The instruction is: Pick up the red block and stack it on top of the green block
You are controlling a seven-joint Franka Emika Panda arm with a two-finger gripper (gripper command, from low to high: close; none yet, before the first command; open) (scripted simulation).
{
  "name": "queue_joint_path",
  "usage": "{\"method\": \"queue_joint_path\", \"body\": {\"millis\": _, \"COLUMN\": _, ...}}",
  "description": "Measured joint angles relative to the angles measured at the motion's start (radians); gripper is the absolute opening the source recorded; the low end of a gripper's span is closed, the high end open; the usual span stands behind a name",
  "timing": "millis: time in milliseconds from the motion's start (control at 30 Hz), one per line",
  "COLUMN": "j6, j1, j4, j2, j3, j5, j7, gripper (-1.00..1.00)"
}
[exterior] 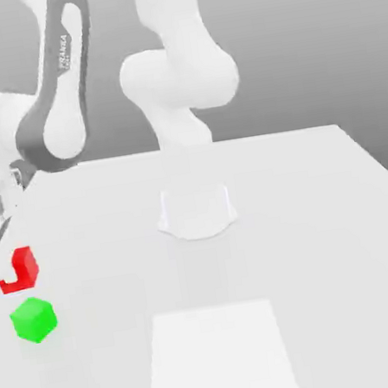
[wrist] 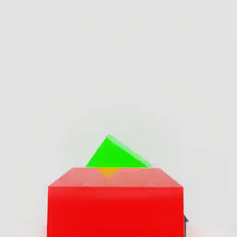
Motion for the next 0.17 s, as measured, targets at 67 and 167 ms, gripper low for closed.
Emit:
{"method": "queue_joint_path", "body": {"millis": 67, "j6": 0.064, "j1": -0.013, "j4": 0.004, "j2": 0.070, "j3": 0.025, "j5": 0.035, "j7": -0.025, "gripper": -1.00}}
{"method": "queue_joint_path", "body": {"millis": 167, "j6": 0.080, "j1": -0.016, "j4": 0.005, "j2": 0.088, "j3": 0.031, "j5": 0.043, "j7": -0.031, "gripper": 1.00}}
